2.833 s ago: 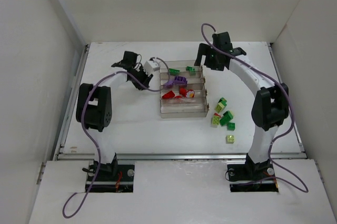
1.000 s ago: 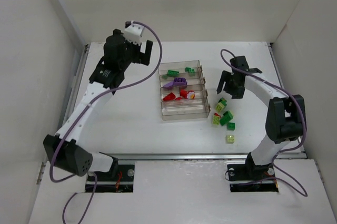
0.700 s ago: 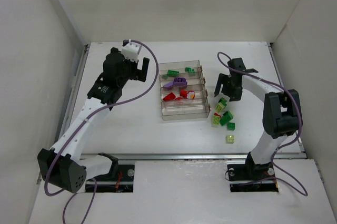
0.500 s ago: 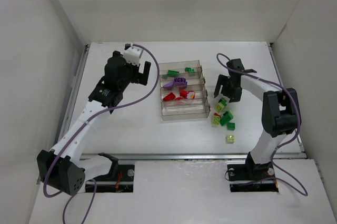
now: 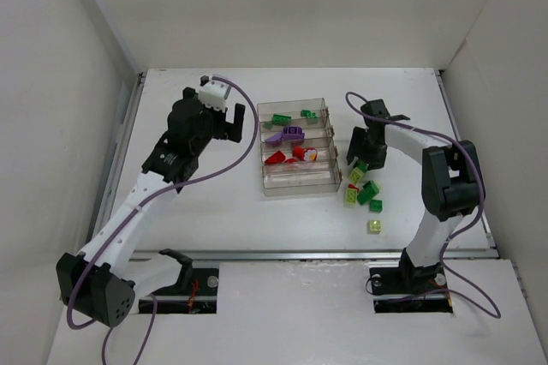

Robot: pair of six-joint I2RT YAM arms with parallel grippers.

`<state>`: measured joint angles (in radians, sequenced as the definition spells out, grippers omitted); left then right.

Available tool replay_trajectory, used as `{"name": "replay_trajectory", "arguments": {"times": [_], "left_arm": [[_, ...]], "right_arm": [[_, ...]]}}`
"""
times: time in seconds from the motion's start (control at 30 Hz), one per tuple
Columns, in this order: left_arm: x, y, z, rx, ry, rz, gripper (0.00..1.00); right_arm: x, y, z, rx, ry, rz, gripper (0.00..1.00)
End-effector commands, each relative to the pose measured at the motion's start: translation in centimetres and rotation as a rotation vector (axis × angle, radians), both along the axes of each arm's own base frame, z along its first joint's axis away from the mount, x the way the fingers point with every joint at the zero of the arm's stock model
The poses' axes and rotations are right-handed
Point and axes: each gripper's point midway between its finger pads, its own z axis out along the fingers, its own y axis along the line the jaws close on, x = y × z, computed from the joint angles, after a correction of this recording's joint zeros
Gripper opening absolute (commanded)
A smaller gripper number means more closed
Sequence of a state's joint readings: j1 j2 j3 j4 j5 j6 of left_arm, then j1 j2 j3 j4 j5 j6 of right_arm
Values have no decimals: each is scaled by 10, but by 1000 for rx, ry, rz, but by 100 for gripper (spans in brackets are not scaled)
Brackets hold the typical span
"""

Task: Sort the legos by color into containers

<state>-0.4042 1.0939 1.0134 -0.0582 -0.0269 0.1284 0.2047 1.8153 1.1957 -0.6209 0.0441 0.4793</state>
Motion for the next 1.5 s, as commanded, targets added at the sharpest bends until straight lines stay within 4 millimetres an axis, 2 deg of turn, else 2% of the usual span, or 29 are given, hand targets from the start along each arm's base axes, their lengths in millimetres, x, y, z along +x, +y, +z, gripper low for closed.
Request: {"name": "replay_trajectory", "arguments": {"times": [0.0, 0.07, 0.17, 0.27, 0.3, 0.4, 0.43, 0.6, 0.63, 0.7, 0.73, 0.8, 0.9, 0.97, 1.0, 1.07, 1.1, 1.17, 1.2, 1.23, 1.3, 1.4, 1.43, 1.47], "left_arm": [[-2, -5, 22, -67, -64, -13, 99], [-2, -5, 22, -67, -64, -13, 99], [-2, -7, 24, -73, -71, -23, 99], [-4, -10, 20, -73, -61, -42, 99], [-5, -10, 25, -80, -78, -42, 99], [-5, -11, 25, -82, -77, -51, 99], [-6, -13, 25, -84, -76, -62, 97], [-16, -23, 10, -30, -56, -163, 95], [-20, -25, 10, 12, -71, -208, 95], [-35, -41, 6, 59, -86, -367, 91], [-42, -48, -4, 94, -76, -434, 88], [-50, -59, -2, 142, -119, -530, 88], [-58, -73, -19, 184, -98, -625, 88], [-61, -83, -15, 197, -113, -677, 91], [-63, -91, -22, 205, -100, -709, 93], [-61, -102, -11, 214, -148, -743, 95], [-59, -110, -15, 218, -146, -767, 95], [-61, -128, -6, 245, -202, -820, 95], [-59, -135, -4, 256, -238, -837, 95], [-61, -150, -6, 267, -255, -876, 96], [-51, -164, -3, 299, -311, -879, 96], [-45, -181, 5, 313, -378, -884, 97], [-39, -185, 15, 311, -422, -876, 97], [-37, -192, 14, 313, -427, -876, 97]], "right_arm": [[8, 2, 11, -12, -38, 0, 69], [1, 0, 7, -15, -25, 1, 75], [-12, 1, -3, -20, 13, 0, 75], [-7, 2, -2, -15, -9, 0, 68], [-7, 2, -2, -15, -10, 0, 60], [-4, 1, -2, -19, -21, -13, 43], [-1, 0, 1, -26, -31, -16, 31], [7, 0, 14, -32, -57, -11, 7], [11, -1, 21, -39, -75, -15, 5], [14, -4, 38, -49, -110, -23, 0], [17, -8, 47, -67, -132, -44, 0], [26, -11, 79, -72, -213, -72, 0], [32, -16, 122, -60, -327, -139, 0], [33, -15, 143, -32, -380, -168, 0], [36, -12, 164, 11, -440, -192, 0], [35, 6, 181, 73, -489, -178, 0], [37, 17, 198, 110, -531, -169, 0], [37, 37, 223, 184, -592, -177, 0], [33, 57, 231, 216, -602, -147, 0], [35, 69, 249, 265, -637, -155, 0], [31, 95, 271, 324, -676, -128, 0], [28, 117, 284, 400, -696, -130, 0], [23, 125, 292, 428, -709, -119, 0], [23, 126, 301, 464, -727, -142, 0]]}}
